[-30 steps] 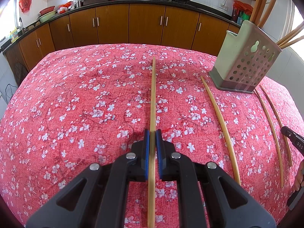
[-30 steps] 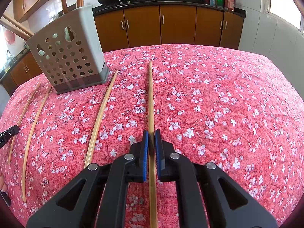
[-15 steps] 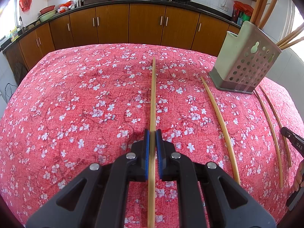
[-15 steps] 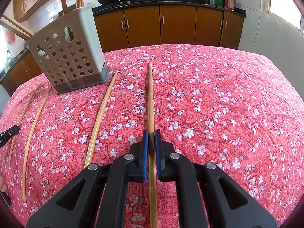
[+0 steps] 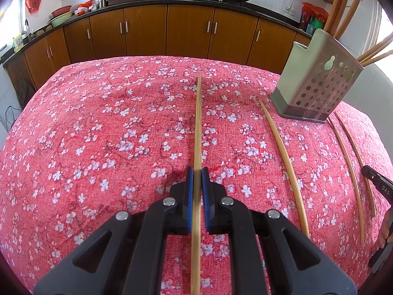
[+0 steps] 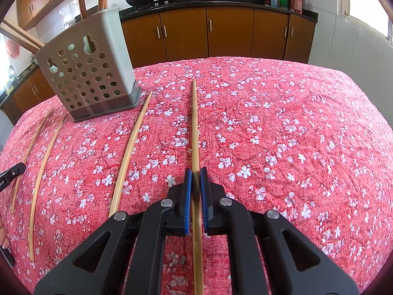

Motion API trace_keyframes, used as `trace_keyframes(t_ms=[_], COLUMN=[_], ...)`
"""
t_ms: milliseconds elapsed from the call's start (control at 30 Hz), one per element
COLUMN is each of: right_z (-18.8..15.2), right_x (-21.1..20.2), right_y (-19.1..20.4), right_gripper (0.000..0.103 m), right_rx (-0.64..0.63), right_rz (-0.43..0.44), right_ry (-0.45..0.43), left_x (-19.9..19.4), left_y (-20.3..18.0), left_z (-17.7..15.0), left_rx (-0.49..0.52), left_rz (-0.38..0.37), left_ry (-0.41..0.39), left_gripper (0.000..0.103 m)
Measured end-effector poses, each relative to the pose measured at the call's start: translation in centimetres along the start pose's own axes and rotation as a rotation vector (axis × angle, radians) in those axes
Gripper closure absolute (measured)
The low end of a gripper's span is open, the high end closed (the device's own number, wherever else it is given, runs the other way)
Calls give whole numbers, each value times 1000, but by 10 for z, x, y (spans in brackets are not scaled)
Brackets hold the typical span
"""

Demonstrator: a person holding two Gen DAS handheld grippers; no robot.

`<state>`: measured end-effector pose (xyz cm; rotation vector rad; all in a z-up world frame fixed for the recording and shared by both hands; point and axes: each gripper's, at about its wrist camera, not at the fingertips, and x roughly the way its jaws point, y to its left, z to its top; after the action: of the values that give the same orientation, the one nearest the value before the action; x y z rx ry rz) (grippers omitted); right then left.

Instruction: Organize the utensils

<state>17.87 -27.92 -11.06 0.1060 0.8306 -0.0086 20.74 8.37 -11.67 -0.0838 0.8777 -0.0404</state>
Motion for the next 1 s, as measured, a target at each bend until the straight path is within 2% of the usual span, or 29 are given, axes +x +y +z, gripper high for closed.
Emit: trace_keyframes(t_ms=[633,1000], right_z=[-1,-20], right_x=[0,-20], right_y=[0,-2], right_gripper=[95,95], right_rx=[2,-15], right_rz=[2,20], right_ry=[1,6], left_x=[-1,-21], left_y=[0,-9], left_z=[0,-26], left_rx=[6,78], left_rz=[2,43], left_ry=[1,9], left_gripper=[92,93])
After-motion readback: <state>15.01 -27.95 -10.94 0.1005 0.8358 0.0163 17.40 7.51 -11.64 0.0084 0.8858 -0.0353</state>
